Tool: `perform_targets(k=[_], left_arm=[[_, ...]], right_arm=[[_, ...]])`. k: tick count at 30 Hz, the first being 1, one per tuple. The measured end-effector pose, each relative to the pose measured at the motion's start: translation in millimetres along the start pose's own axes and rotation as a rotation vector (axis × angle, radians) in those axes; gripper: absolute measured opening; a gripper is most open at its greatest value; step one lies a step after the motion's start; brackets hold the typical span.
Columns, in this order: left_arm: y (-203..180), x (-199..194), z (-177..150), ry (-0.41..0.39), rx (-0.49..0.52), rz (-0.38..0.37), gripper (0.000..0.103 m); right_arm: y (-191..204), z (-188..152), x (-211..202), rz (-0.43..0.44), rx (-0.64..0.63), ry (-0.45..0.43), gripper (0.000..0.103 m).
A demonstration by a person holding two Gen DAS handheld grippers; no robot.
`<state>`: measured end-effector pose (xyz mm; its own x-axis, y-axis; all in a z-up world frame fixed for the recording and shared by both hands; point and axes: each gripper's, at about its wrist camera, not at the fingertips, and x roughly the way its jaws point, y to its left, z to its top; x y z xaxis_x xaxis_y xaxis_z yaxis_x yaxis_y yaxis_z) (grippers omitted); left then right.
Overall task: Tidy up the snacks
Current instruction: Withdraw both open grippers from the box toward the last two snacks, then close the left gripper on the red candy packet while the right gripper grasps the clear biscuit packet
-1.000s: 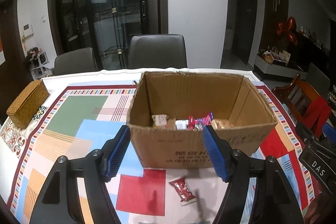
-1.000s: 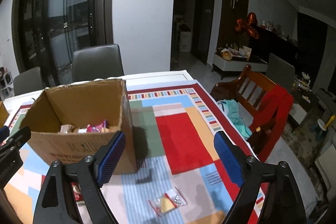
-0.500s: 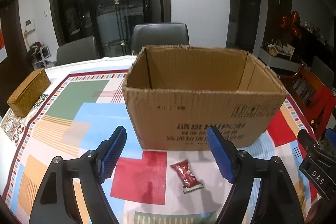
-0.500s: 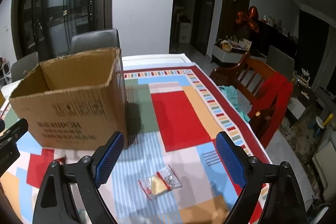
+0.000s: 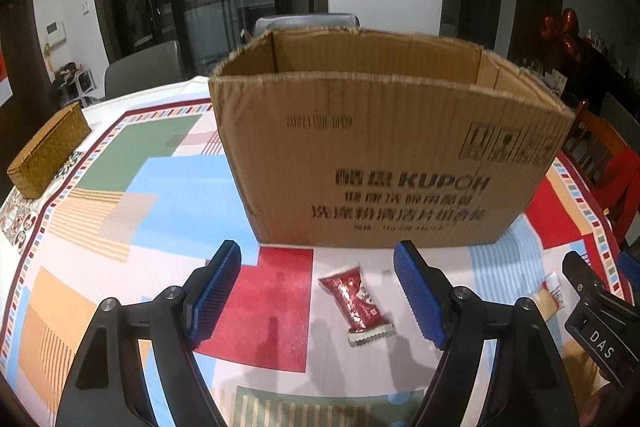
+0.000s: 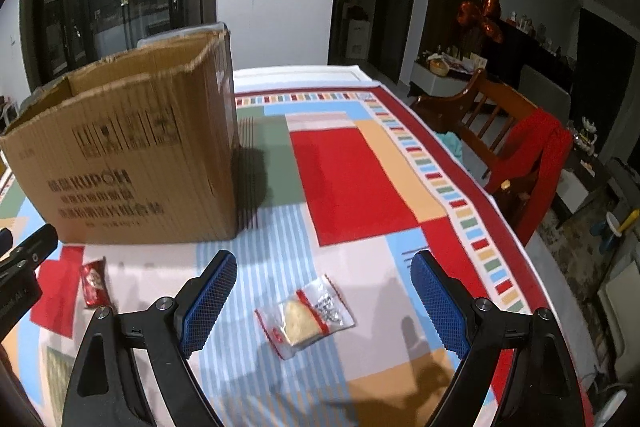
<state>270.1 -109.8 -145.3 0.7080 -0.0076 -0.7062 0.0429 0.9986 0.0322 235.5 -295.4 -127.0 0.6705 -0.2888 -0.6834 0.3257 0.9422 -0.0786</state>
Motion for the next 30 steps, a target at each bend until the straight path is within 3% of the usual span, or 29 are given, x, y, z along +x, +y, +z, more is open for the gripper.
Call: perform_targets(k=[30], left_arm=[[-11.4, 57.4, -36.3, 0.137, -0.005, 0.000, 0.078]], right_arm=[[5.5, -30.7, 42.1, 0.006, -0.013, 0.158, 0.090]])
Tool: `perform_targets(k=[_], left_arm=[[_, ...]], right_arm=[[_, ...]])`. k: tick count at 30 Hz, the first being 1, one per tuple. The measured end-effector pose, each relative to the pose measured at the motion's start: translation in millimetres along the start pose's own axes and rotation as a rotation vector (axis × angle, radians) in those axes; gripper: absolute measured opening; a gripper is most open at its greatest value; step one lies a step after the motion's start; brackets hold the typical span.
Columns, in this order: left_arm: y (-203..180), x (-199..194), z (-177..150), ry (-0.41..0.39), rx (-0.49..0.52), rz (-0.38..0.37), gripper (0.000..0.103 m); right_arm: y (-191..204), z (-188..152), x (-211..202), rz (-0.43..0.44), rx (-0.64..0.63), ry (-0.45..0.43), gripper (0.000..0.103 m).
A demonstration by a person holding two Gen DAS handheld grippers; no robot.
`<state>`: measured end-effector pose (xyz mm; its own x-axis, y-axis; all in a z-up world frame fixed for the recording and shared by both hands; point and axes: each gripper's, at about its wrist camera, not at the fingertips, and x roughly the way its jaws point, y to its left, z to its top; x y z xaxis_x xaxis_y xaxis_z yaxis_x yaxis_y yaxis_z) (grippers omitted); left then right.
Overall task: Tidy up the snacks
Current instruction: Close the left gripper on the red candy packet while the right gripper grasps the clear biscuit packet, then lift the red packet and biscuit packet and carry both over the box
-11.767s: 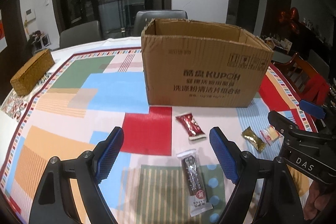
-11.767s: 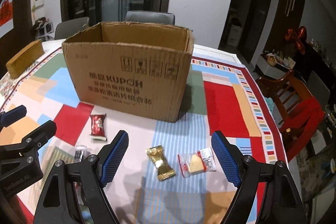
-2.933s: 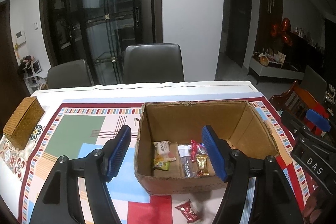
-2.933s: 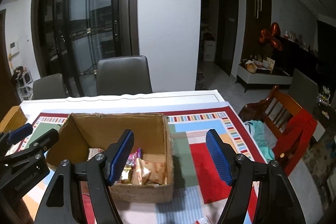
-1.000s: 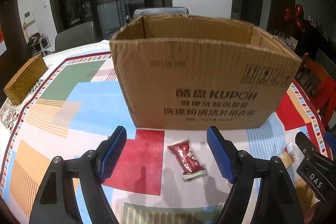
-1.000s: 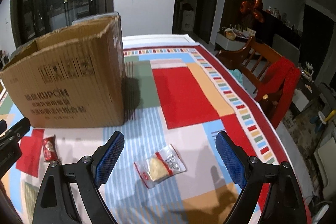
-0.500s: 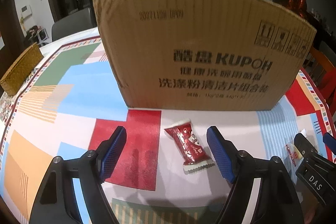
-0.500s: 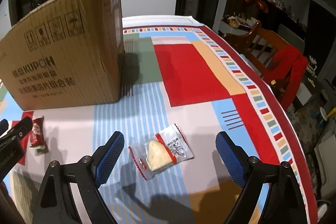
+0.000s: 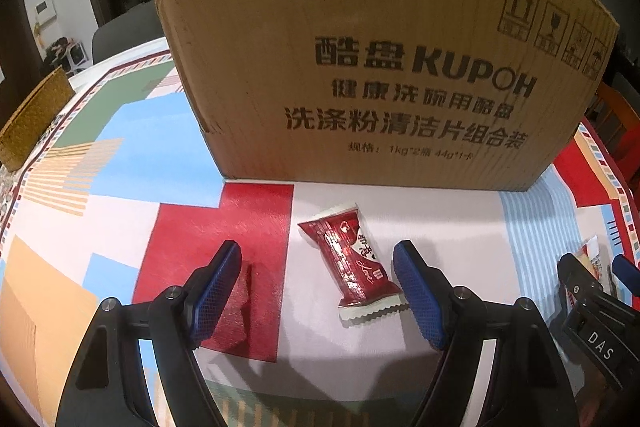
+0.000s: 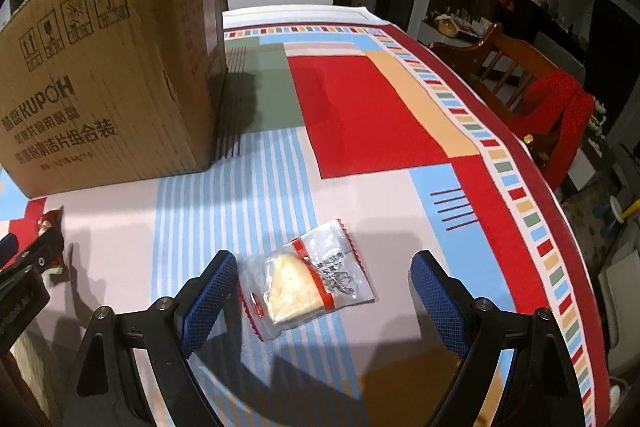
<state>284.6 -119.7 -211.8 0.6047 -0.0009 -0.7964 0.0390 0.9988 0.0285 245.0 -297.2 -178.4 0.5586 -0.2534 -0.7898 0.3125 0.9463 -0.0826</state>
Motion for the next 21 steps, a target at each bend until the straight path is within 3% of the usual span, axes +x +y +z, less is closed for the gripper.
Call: perform_targets(k=[6, 11, 16, 18, 21], left_arm=[[0.9, 8.8, -4.1, 0.013, -0.007, -0.014, 0.074], [-1.4, 8.3, -4.1, 0.007, 0.005, -0.038, 0.060], [-7.5, 6.2, -5.2, 0.003, 0.021, -0.053, 0.035], [-9.8, 5.3, -5.3, 0.002, 0.024, -0.056, 0.028], [-10.1, 5.1, -6.3, 0.002, 0.026, -0.061, 0.024]], right_arm=[[-2.2, -0.3, 0.9, 0.018, 0.013, 0.002, 0.090], [-9.9, -0.7, 4.7, 0.053, 0.054, 0.015, 0.089], [-8.7, -1.6, 2.1, 0.061, 0.045, 0.004, 0.076], [-7.9, -0.6, 0.9, 0.065, 0.041, -0.001, 0.066], [-7.2, 0.5, 0.2, 0.071, 0.034, -0.002, 0.061]])
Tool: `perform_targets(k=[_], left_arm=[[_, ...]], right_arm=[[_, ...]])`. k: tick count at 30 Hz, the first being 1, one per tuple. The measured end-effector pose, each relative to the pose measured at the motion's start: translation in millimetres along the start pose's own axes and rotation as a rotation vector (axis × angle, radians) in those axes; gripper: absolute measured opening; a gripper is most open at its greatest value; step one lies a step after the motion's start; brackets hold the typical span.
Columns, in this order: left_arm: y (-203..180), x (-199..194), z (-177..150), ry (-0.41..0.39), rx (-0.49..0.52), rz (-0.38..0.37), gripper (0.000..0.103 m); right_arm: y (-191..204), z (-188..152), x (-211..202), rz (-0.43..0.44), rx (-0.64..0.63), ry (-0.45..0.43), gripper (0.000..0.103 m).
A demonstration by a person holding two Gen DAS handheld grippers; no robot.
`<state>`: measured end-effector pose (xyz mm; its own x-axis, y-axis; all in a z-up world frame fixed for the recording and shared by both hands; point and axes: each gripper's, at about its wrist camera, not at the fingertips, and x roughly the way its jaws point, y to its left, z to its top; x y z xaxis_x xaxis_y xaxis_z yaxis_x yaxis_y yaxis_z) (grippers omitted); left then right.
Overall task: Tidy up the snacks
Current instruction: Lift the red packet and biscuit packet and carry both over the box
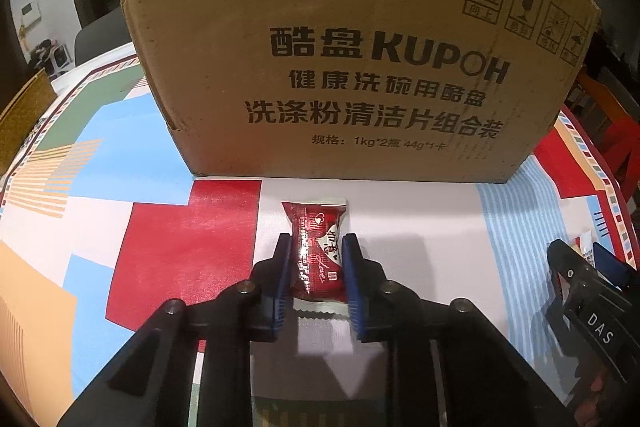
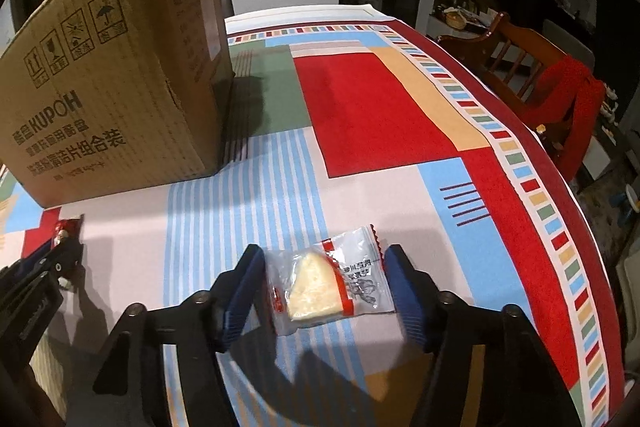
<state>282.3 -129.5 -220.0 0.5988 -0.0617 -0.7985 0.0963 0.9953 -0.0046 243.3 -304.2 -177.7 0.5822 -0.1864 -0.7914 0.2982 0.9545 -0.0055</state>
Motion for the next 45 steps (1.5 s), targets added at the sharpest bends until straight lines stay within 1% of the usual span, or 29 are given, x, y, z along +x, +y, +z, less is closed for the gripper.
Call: perform_targets(k=[3, 5, 7, 8, 9, 17, 26, 43, 45], left_arm=[[1.1, -0.4, 1.9, 0.000, 0.003, -0.002, 0.022], [0.8, -3.4, 1.8, 0.000, 0.002, -0.004, 0.022], [2.6, -4.2, 2.2, 0.002, 0.002, -0.006, 0.022], [3.0, -4.5, 2.5, 0.003, 0.000, -0.007, 0.022], [4.6, -5.0, 2.5, 0.004, -0.002, -0.008, 0.022], [6.7, -10.3, 5.2, 0.002, -0.004, -0.013, 0.022], [9.4, -26.4, 12.8, -0.015, -0.009, -0.017, 0.022], [20.7, -71.4, 27.6, -0.075, -0.028, -0.021, 0.022], [19.7, -69.9, 28.3, -0.082, -0.029, -0.020, 0.022]], right_arm=[[1.6, -0.2, -1.1, 0.008, -0.010, -0.005, 0.054], [2.8, -0.2, -1.5, 0.009, -0.018, -0.006, 0.052], [3.0, 0.0, -1.1, 0.015, -0.020, -0.007, 0.047], [3.3, 0.1, -1.3, 0.018, -0.023, -0.008, 0.040], [4.3, 0.2, -1.8, 0.023, -0.029, -0.009, 0.038], [4.0, 1.4, -5.4, 0.034, -0.028, -0.020, 0.029], [3.7, 3.7, -11.2, 0.044, -0.021, -0.030, 0.028], [11.8, 23.3, -46.2, 0.060, -0.034, -0.111, 0.027], [13.9, 26.5, -51.3, 0.065, -0.037, -0.123, 0.027]])
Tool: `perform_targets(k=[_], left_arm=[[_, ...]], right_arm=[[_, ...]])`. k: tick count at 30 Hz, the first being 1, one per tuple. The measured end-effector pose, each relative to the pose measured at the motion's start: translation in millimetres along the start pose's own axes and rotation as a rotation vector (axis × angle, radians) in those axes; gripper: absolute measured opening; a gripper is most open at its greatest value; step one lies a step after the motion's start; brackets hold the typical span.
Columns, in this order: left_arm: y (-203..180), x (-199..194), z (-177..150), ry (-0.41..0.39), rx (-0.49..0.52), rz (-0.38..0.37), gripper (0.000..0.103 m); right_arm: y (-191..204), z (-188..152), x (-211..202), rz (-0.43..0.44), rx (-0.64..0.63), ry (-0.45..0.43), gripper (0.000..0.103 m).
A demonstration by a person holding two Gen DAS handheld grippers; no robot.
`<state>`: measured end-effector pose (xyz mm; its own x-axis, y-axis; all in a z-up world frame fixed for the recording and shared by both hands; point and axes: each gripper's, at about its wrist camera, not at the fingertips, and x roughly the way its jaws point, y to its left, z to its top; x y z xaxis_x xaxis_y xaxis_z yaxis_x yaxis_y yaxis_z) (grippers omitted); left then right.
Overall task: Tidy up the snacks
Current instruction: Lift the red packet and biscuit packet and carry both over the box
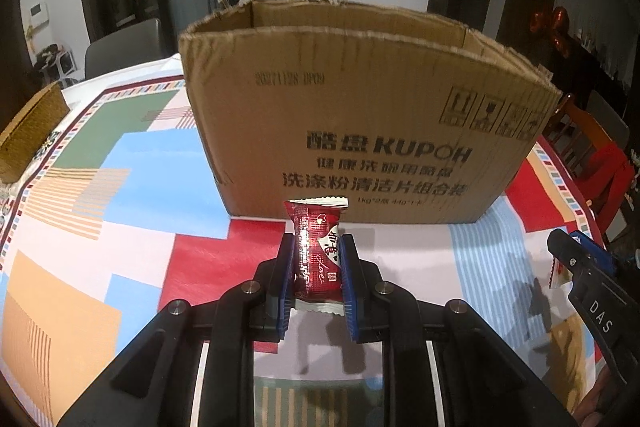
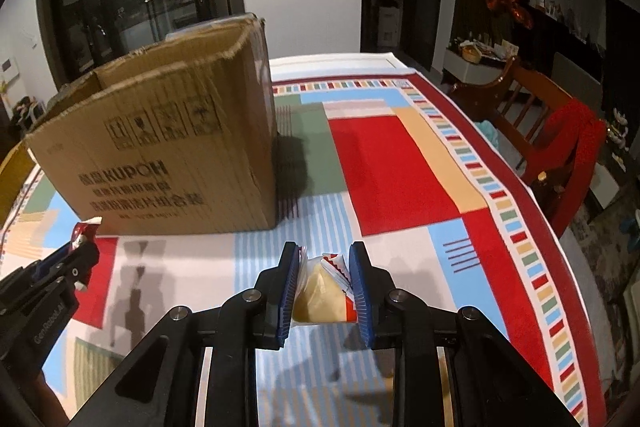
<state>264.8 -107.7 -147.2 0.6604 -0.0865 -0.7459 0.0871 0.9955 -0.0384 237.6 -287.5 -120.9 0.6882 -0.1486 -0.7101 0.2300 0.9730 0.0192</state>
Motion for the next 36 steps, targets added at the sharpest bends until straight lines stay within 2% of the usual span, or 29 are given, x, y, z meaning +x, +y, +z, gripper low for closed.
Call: perform_targets(k=[36], left_arm=[[27.4, -68.6, 64.2, -0.158, -0.009, -0.005, 0.022]], right_arm=[[52.6, 66.1, -63.9, 0.082, -0.069, -0.181, 0.027]])
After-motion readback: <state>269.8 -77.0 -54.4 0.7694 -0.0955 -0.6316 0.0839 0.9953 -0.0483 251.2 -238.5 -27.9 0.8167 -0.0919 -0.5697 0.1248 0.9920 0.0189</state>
